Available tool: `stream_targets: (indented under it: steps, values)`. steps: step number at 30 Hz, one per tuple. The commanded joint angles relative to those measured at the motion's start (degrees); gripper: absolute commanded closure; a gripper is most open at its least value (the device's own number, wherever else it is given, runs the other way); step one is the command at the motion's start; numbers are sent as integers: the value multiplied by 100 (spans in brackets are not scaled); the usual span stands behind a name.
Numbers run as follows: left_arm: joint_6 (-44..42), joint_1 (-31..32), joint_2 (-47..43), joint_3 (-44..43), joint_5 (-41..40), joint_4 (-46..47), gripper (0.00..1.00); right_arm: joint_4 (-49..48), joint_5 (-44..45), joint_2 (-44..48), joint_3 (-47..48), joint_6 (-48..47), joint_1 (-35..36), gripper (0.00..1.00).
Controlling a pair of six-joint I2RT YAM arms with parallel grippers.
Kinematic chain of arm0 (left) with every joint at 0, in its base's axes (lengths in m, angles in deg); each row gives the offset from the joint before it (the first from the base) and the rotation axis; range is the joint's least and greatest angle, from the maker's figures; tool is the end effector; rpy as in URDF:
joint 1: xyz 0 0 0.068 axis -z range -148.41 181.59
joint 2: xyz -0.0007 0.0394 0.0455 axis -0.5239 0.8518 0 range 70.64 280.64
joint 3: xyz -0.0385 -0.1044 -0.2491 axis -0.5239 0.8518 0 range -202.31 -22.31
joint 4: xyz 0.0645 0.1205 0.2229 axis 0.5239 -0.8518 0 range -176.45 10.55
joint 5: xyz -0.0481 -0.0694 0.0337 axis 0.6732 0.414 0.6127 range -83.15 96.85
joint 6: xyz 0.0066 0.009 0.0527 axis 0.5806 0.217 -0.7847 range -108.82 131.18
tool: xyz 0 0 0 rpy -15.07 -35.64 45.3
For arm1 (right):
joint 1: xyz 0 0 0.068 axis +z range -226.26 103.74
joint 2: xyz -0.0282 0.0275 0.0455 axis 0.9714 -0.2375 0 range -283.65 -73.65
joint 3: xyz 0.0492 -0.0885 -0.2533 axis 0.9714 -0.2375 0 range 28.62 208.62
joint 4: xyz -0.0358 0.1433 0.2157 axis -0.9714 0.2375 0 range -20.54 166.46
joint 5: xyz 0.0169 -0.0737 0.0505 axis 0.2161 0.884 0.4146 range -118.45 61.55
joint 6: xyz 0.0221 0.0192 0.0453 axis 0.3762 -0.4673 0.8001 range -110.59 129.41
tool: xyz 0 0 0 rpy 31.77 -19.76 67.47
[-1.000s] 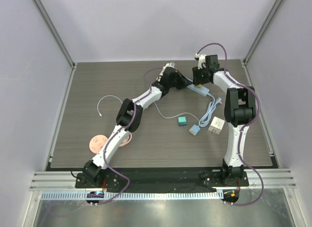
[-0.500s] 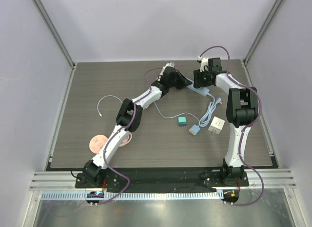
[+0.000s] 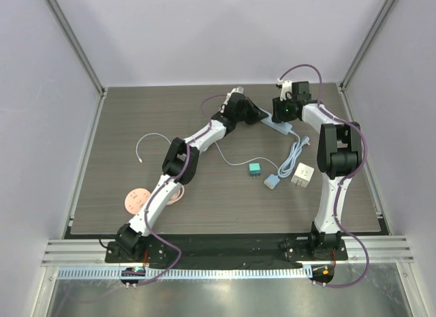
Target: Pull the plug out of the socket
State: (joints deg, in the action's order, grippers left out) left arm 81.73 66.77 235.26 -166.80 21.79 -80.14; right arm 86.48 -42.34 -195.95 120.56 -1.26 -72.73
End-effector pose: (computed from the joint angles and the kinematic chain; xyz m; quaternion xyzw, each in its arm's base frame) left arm 0.5069 -0.3684 0.1171 -0.1776 0.8001 -0.5133 0.2546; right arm 0.4748 0.0379 0.1848 -0.1580 0.9122 0.0899 0.3671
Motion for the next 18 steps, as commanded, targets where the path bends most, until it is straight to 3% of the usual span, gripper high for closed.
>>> stream_targets:
  steps: [1, 8, 18]
  values:
    - [-181, -29, 211, 8, -272, -1073, 100, -611, 114, 479, -219, 136, 60, 99]
    - [-278, 15, 238, -53, -290, -1249, 100, -2147, 220, 1129, -1292, 92, 227, 99]
    - [-313, 24, 264, 43, -220, -1320, 100, -3336, 273, 1586, -2110, 127, 227, 99]
